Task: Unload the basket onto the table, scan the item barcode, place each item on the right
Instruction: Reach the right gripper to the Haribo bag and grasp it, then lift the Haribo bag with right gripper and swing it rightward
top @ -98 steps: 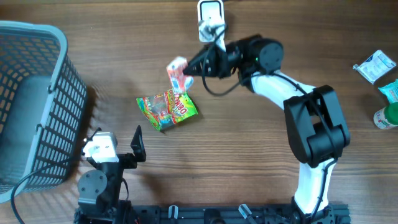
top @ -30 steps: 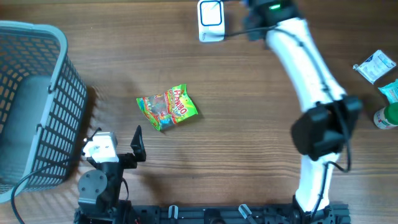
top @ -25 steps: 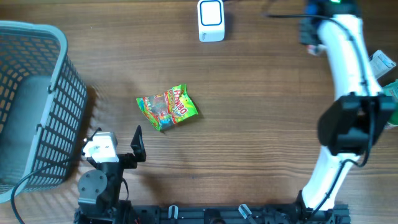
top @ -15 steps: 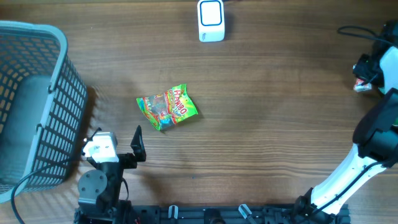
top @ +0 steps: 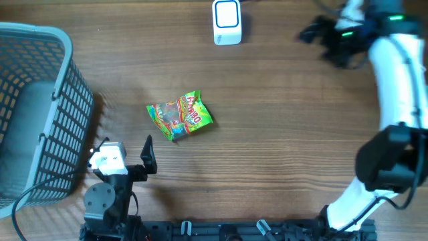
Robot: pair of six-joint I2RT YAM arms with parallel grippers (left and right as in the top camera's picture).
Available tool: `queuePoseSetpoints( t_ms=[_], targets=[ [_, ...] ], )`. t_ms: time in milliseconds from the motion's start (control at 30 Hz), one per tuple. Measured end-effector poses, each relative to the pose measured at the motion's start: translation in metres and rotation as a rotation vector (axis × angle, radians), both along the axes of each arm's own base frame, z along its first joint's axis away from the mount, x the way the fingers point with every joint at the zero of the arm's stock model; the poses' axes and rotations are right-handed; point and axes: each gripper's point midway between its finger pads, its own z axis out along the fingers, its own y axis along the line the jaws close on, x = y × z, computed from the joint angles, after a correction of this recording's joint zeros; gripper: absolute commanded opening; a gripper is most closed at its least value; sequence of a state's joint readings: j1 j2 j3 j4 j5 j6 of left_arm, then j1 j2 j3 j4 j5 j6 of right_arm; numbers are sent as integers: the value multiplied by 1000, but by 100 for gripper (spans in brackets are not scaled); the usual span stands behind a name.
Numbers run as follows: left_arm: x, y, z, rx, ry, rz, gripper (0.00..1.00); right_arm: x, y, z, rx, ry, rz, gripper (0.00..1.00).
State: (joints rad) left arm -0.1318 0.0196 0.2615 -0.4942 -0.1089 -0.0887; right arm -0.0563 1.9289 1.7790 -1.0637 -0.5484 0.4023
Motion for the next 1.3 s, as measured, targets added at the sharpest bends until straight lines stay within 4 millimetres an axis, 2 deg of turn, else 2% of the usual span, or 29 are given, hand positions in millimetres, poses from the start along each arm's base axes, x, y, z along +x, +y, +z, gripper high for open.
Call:
queuePoseSetpoints(
  t_ms=[100,233,267,367,400,500,533,633,700,767,867,900,933,1000,1067,1167,1233,1267,1300],
  targets=[
    [0,0,0,0,0,0,100,-33,94,-27,145,164,70,100],
    [0,0,0,0,0,0,100,-67,197,-35,190,217,155,100],
    [0,0,0,0,0,0,100,-90,224,-41,170,321,88,100],
    [0,0,0,0,0,0,100,-142,264,-56,101,554,-140,99],
    [0,0,0,0,0,0,100,-150,273,-58,95,594,-206,99],
    [0,0,0,0,0,0,100,-159,304,-71,116,657,-361,99],
    [0,0,0,0,0,0,100,-157,313,-86,117,679,-409,100],
    [0,0,0,0,0,0,100,-144,323,-127,113,701,-491,100],
    [0,0,0,0,0,0,100,-138,322,-148,90,697,-534,99],
    [0,0,0,0,0,0,100,-131,319,-156,79,666,-569,99],
    [0,0,0,0,0,0,100,-118,320,-155,102,609,-588,98],
    [0,0,0,0,0,0,100,-115,322,-158,109,597,-591,91],
    [0,0,0,0,0,0,100,-112,323,-160,113,591,-592,76],
    [0,0,0,0,0,0,100,-110,325,-166,120,591,-595,33],
    [0,0,0,0,0,0,100,-106,327,-169,124,581,-590,5],
    [0,0,0,0,0,0,100,-100,324,-163,118,567,-557,5],
    [0,0,0,0,0,0,100,-108,310,-164,63,622,-550,5],
    [0,0,0,0,0,0,100,-117,291,-162,16,697,-569,5],
    [0,0,0,0,0,0,100,-126,265,-159,-36,786,-608,5]
  ],
)
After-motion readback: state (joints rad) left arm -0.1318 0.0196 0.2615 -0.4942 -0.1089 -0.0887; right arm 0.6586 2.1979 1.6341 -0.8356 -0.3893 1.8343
